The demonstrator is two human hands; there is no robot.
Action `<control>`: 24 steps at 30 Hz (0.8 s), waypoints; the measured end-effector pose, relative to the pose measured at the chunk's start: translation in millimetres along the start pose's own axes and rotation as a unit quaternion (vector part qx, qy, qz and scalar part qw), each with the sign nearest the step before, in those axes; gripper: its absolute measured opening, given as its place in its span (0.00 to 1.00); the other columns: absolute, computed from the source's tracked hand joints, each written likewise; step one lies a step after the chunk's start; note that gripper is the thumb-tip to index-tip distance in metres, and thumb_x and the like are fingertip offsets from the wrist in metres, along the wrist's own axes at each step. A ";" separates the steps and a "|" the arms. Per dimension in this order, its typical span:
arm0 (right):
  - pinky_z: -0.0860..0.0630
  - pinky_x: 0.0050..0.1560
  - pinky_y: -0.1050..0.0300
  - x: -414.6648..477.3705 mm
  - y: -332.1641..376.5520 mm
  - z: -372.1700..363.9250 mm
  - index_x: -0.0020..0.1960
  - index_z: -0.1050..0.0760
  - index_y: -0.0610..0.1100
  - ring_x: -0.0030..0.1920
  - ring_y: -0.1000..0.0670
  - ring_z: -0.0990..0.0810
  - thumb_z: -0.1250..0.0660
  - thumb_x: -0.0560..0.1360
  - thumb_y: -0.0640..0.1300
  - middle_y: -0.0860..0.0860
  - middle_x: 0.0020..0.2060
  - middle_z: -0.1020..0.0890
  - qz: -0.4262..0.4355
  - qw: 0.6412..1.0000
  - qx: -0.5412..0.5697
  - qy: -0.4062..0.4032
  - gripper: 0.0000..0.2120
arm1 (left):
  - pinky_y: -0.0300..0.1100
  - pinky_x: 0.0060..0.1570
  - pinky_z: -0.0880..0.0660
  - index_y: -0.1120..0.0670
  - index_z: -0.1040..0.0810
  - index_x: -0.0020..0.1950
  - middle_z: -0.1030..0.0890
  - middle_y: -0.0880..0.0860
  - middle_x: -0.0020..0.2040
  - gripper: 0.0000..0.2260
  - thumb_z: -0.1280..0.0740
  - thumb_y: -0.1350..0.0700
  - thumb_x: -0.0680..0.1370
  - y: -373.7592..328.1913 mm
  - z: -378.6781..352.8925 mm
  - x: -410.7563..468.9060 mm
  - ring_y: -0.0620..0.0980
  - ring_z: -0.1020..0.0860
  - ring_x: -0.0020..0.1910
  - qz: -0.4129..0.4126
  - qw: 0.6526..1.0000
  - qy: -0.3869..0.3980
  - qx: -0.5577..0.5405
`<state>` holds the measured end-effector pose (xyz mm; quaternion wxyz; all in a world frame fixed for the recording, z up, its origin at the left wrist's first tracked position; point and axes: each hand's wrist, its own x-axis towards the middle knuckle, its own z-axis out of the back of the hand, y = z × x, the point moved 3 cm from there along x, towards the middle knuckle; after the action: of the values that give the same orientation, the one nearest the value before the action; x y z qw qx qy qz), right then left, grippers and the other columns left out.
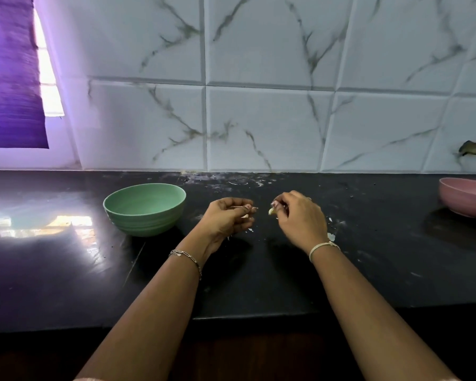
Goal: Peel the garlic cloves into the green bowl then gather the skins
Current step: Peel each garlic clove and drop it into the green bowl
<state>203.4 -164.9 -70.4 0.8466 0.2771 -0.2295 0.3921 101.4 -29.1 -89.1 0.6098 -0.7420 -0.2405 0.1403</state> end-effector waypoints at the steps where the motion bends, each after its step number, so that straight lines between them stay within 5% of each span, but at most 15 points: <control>1: 0.30 0.47 0.54 0.0 1.7 -1.3 0.51 0.22 0.48 0.46 0.49 0.22 0.40 0.80 0.47 0.55 0.43 0.21 -0.003 0.999 0.034 0.014 0.08 | 0.38 0.40 0.20 0.60 0.21 0.54 0.17 0.57 0.47 0.07 0.31 0.65 0.76 1.5 -2.0 -0.7 0.51 0.18 0.40 0.003 1.000 0.012 0.014; 5: 0.25 0.42 0.51 1.8 9.2 -9.5 0.45 0.24 0.52 0.37 0.52 0.22 0.37 0.80 0.46 0.55 0.35 0.20 -0.034 0.978 0.197 0.050 0.06 | 0.43 0.48 0.19 0.59 0.22 0.57 0.17 0.57 0.50 0.14 0.27 0.65 0.72 4.9 -7.0 -1.8 0.51 0.18 0.46 -0.013 0.998 0.045 0.053; 12: 0.20 0.52 0.46 5.5 7.0 -18.5 0.45 0.21 0.49 0.43 0.50 0.17 0.35 0.79 0.42 0.53 0.39 0.15 -0.052 0.945 0.316 0.064 0.07 | 0.38 0.37 0.20 0.60 0.23 0.51 0.18 0.55 0.40 0.09 0.27 0.63 0.73 1.6 -6.4 -2.0 0.48 0.18 0.34 -0.029 0.998 0.007 0.061; 16: 0.22 0.46 0.54 5.0 9.7 -13.7 0.43 0.24 0.48 0.36 0.54 0.22 0.39 0.81 0.40 0.52 0.36 0.19 -0.061 0.927 0.367 0.051 0.10 | 0.37 0.31 0.22 0.59 0.25 0.50 0.18 0.56 0.38 0.07 0.30 0.65 0.76 -1.1 -3.9 -1.1 0.48 0.22 0.30 -0.051 0.996 -0.030 0.066; 20: 0.25 0.43 0.50 10.0 -4.4 -2.5 0.42 0.26 0.47 0.34 0.52 0.26 0.43 0.83 0.39 0.50 0.35 0.22 -0.119 0.892 0.436 -0.030 0.12 | 0.38 0.30 0.24 0.60 0.23 0.45 0.18 0.57 0.37 0.03 0.33 0.67 0.77 1.5 -1.2 3.7 0.49 0.23 0.30 -0.052 0.995 -0.029 0.084; 24: 0.25 0.47 0.57 8.7 -3.4 -5.7 0.42 0.26 0.47 0.38 0.53 0.25 0.42 0.82 0.37 0.50 0.38 0.22 -0.112 0.892 0.437 0.039 0.13 | 0.40 0.36 0.20 0.58 0.23 0.57 0.18 0.56 0.43 0.10 0.31 0.63 0.77 2.3 -5.5 1.5 0.49 0.20 0.35 -0.062 0.992 0.001 0.109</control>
<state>212.2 -158.4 -70.4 0.6865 0.6274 0.0305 0.3663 105.8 -33.2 -90.0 0.6947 -0.6549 -0.2692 0.1268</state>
